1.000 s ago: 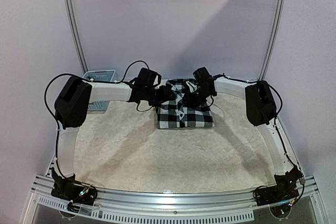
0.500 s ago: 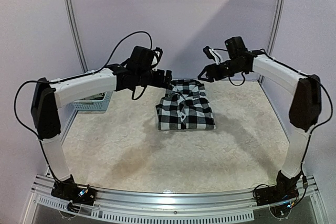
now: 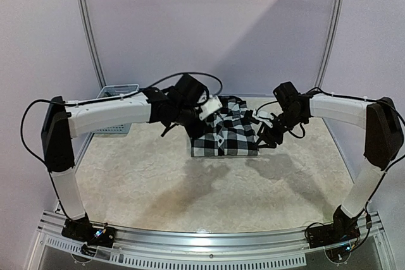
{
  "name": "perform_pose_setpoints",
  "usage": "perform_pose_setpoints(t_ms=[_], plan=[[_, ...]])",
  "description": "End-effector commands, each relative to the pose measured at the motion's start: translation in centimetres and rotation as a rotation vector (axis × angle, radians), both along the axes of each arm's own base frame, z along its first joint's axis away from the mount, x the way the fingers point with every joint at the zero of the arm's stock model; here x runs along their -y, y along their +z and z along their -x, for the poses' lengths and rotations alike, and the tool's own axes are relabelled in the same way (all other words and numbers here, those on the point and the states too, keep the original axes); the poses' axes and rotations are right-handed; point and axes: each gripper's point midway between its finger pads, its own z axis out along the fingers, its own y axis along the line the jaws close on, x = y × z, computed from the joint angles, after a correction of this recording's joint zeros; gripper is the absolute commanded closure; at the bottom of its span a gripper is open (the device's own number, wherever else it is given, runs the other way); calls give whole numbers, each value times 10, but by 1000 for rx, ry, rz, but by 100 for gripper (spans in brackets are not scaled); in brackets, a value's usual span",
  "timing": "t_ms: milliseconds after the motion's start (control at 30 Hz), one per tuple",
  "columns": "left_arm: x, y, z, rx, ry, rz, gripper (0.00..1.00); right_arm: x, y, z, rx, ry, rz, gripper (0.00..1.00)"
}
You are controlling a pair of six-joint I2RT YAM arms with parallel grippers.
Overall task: Fold and stack the mixed laundry pile
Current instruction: Smooth out the 2/3-rectangle-folded shirt at the center of the board, then pick up the 2/3-rectangle-folded shirt from the center of the board.
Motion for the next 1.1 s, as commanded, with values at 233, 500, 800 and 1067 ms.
perform_pose_setpoints(t_ms=[233,500,800,1067], plan=[[-2,-95,41,-83,-350,-307,30,2,-15,6,266,240,145,39],[11,-115,32,5,-437,-309,30,-14,-38,8,353,341,206,39],[2,-142,26,-55,-448,-340,41,-23,-61,8,387,408,264,47],[-8,-164,15,-37,-420,-404,43,-16,-86,-4,395,387,336,50]])
